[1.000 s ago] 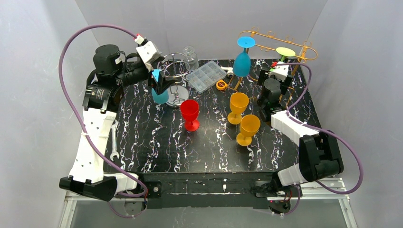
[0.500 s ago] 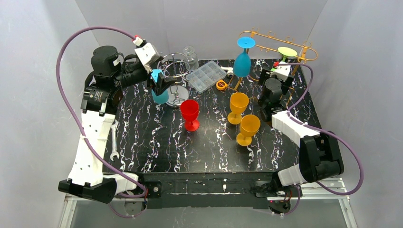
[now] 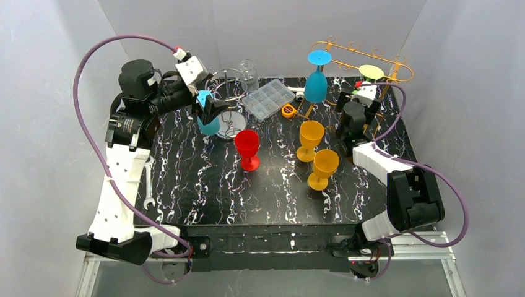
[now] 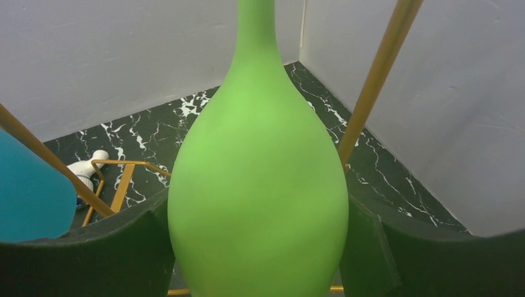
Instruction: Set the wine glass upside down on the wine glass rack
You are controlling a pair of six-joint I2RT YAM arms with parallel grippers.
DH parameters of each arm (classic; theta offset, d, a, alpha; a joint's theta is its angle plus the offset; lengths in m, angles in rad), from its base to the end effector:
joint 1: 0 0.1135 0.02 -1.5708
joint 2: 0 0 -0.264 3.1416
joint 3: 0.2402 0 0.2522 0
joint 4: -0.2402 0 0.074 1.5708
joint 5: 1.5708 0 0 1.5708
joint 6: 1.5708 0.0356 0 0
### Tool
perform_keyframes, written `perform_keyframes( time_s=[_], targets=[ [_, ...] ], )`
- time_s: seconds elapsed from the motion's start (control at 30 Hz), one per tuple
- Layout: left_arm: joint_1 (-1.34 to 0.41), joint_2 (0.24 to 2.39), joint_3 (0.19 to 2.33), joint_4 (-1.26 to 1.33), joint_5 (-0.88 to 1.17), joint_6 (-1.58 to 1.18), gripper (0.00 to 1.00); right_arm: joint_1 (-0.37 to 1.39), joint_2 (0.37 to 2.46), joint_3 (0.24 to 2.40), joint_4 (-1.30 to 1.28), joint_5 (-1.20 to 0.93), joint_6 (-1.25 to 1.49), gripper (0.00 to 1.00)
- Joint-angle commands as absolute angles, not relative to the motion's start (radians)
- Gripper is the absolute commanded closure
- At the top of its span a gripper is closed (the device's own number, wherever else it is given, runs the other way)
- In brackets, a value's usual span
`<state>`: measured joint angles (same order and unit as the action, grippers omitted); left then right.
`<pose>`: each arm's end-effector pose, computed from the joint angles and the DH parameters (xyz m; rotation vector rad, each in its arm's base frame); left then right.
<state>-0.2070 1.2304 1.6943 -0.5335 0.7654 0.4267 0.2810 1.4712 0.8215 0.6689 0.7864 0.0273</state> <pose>0.2137 -0.0701 0.5187 1.0264 1.2796 -0.4574 0.3185 0.0657 0.2777 0.4233 1.5106 -0.3661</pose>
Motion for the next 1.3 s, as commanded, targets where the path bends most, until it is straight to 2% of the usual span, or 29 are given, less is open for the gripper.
perform_keyframes(
  time_s=[0.0, 0.17, 0.2, 0.23, 0.27, 0.5, 0.63, 0.8, 0.9, 1.07, 1.27],
  targets=[
    [-0.213, 1.2, 1.685, -0.549, 0.77, 0.437, 0.02, 0.276, 1.487, 0.832, 0.669, 0.784, 0.065, 0.5],
    [-0.213, 1.193, 1.679, -0.548, 0.774, 0.445, 0.02, 0.276, 1.469, 0.836, 0.644, 0.791, 0.083, 0.25],
    [-0.213, 1.194, 1.681, -0.549, 0.777, 0.445, 0.02, 0.276, 1.461, 0.838, 0.636, 0.786, 0.087, 0.18],
    [-0.213, 1.195, 1.681, -0.548, 0.78, 0.445, 0.02, 0.277, 1.45, 0.842, 0.622, 0.782, 0.091, 0.05],
    [-0.213, 1.194, 1.682, -0.548, 0.783, 0.444, 0.02, 0.278, 1.437, 0.849, 0.598, 0.781, 0.097, 0.02],
    [-0.213, 1.207, 1.696, -0.548, 0.779, 0.399, 0.02, 0.291, 1.273, 0.896, 0.352, 0.71, 0.175, 0.01],
    [-0.213, 1.215, 1.701, -0.539, 0.773, 0.357, 0.02, 0.364, 1.195, 0.915, 0.171, 0.737, 0.186, 0.02],
    [-0.213, 1.231, 1.725, -0.544, 0.75, 0.294, 0.02, 0.542, 1.036, 0.884, -0.013, 0.801, 0.236, 0.02],
    [-0.213, 1.23, 1.721, -0.544, 0.749, 0.237, 0.02, 0.773, 0.991, 0.887, -0.126, 0.909, 0.253, 0.02],
    [-0.213, 1.222, 1.712, -0.553, 0.717, 0.145, 0.02, 1.106, 1.045, 0.972, -0.302, 1.056, 0.33, 0.02],
    [-0.212, 1.172, 1.647, -0.594, 0.573, 0.058, 0.02, 1.172, 1.249, 1.2, -0.374, 0.835, 0.279, 0.02]
  ],
)
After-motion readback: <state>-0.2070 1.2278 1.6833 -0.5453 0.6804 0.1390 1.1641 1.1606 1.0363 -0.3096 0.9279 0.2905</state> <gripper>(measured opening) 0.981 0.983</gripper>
